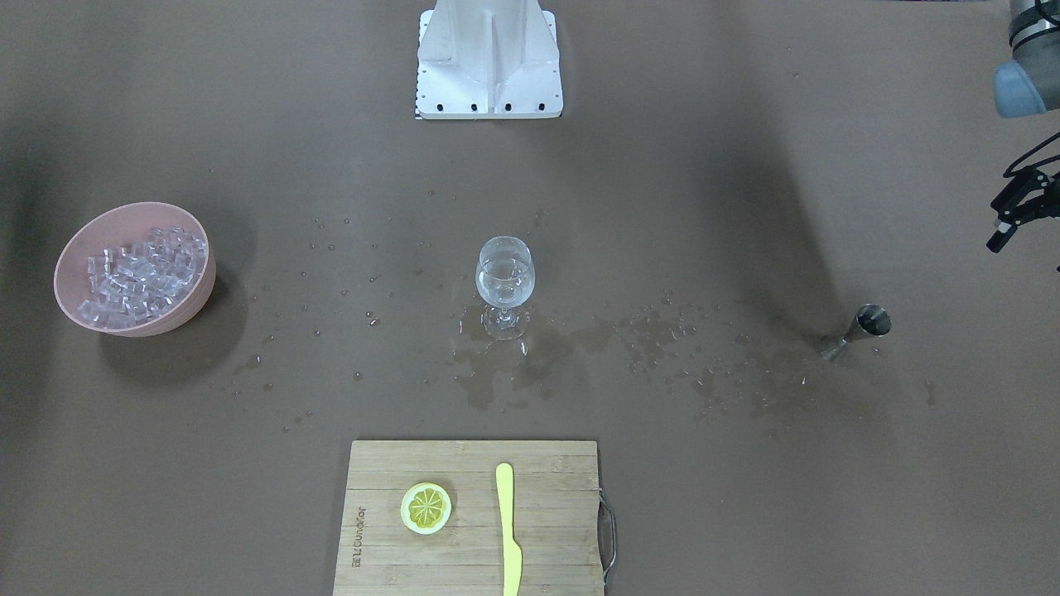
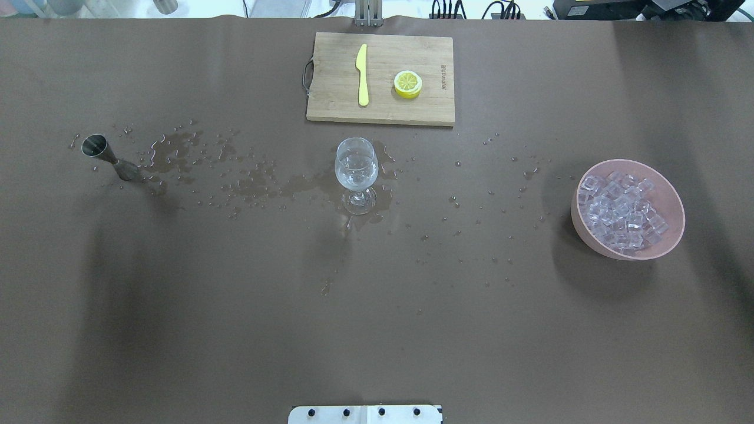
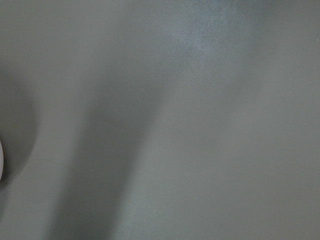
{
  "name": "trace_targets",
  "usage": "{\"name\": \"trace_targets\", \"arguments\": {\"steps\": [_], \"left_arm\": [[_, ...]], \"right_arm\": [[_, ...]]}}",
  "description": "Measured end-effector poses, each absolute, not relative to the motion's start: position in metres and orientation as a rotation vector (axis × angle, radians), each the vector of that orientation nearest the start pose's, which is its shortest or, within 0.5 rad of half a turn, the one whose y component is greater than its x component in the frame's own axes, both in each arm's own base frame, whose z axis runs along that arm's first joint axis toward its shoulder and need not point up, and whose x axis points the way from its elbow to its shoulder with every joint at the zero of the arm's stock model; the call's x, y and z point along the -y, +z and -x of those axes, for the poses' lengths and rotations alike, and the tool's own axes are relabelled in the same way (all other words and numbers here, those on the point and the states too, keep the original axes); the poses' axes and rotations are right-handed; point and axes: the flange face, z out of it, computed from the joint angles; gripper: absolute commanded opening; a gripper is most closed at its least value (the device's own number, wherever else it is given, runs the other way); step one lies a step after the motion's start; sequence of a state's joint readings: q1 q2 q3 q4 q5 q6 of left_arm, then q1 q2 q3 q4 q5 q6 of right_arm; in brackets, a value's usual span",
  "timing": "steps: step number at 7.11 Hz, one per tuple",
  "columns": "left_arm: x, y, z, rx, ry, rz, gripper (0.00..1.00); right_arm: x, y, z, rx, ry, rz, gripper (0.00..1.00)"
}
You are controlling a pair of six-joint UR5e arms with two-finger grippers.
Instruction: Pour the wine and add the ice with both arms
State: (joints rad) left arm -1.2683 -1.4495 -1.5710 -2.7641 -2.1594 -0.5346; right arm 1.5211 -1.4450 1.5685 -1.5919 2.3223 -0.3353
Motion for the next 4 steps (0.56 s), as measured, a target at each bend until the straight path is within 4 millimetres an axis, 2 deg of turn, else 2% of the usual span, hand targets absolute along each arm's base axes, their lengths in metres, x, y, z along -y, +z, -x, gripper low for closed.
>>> {"name": "trace_targets", "arguments": {"steps": [2, 4], "left_arm": [[0.454, 0.578, -0.099, -0.93, 0.075, -0.774, 0.97], [0.442, 0.575, -0.155, -0.932, 0.025, -0.817, 0.97]], "right_arm": [[0.552, 0.598, -0.028, 0.736, -0.422, -0.198, 1.0], [0.555, 0.597, -0.02, 0.736, -0.435, -0.195, 1.0]]}}
